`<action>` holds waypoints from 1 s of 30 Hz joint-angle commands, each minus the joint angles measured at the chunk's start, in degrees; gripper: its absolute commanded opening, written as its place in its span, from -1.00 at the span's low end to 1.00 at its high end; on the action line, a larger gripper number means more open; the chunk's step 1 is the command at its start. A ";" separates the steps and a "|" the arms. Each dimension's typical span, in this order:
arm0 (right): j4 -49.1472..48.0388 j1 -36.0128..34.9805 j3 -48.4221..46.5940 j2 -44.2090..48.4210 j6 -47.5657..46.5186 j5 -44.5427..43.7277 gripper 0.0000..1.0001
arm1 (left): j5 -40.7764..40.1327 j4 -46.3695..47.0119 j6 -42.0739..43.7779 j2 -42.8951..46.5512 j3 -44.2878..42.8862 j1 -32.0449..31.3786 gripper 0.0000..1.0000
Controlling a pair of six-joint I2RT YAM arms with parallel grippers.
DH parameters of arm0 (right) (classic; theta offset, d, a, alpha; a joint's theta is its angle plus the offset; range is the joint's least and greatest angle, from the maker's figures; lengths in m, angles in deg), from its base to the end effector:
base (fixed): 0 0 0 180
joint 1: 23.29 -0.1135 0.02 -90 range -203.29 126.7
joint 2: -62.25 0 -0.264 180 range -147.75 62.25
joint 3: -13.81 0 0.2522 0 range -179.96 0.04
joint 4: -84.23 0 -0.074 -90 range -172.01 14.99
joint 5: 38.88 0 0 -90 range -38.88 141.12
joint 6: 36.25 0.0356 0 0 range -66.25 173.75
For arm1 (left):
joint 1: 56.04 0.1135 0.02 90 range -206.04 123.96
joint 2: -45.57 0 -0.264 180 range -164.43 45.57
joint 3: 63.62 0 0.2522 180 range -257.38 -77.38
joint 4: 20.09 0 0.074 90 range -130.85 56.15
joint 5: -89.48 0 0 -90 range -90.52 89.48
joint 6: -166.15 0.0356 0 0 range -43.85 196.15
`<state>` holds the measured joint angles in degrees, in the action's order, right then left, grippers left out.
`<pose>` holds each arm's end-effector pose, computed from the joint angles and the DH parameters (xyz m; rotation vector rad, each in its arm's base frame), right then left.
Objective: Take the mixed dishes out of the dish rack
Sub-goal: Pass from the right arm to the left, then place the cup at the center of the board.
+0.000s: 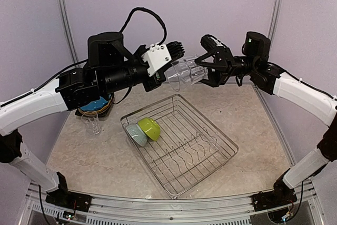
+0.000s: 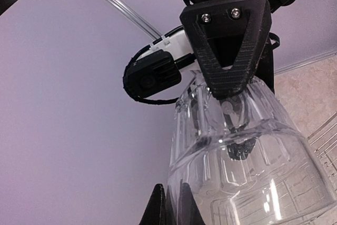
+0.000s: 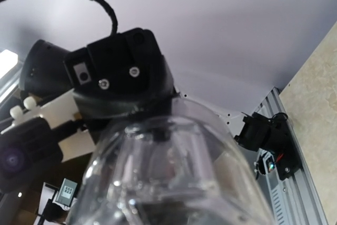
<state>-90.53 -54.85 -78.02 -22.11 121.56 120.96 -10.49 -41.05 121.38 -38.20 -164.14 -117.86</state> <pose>0.2640 0.2014 0.4124 -0.6440 1.9999 2.1160 0.1668 -0.2982 0.4406 1.2385 1.0807 -0.0782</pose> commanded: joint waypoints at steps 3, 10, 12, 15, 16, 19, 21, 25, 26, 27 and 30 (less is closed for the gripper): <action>3.39 2.06 -2.48 -1.86 -4.91 -2.81 0.97 | -1.19 -2.12 -5.48 1.01 -1.06 -0.01 -1.00; 11.19 5.86 -5.50 -2.05 -10.77 -6.41 0.99 | -8.49 -7.46 -18.82 3.98 -1.72 4.01 -1.00; 12.20 6.67 -5.52 -1.90 -11.88 -7.67 0.99 | -10.46 -9.83 -24.20 5.54 -1.73 5.62 -1.00; 13.43 7.22 -5.65 -1.86 -13.96 -8.81 0.99 | -13.83 -14.33 -32.54 7.39 -2.19 9.22 -1.00; 13.89 7.36 -5.66 -2.07 -14.72 -9.03 0.99 | -15.43 -16.02 -35.69 8.15 -2.57 10.68 -1.00; 18.58 7.62 -7.27 -2.94 -19.52 -10.78 0.99 | -17.01 -24.55 -46.90 9.29 -5.24 16.14 -1.00; 23.85 7.61 -10.38 -4.01 -24.37 -12.75 0.99 | -15.93 -30.19 -54.11 9.85 -6.03 21.74 -1.00; 34.13 7.71 -16.12 -6.38 -32.87 -16.17 0.99 | -8.12 -40.83 -67.74 11.73 -5.48 34.01 -1.00; 35.68 7.70 -17.07 -6.83 -34.28 -16.83 0.99 | -5.96 -42.45 -70.56 12.58 -4.87 37.33 -1.00; 36.96 7.72 -17.80 -7.15 -35.43 -17.33 0.99 | -4.13 -43.77 -72.90 13.19 -4.00 40.09 -1.00; 38.82 7.65 -18.36 -7.59 -37.26 -18.06 0.99 | 1.98 -45.24 -77.91 16.34 -0.39 48.78 -1.00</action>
<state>-59.64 -47.63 -94.52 -28.36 91.20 105.86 -17.93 -78.71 57.08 -26.02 -167.87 -77.16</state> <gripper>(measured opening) 0.993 0.044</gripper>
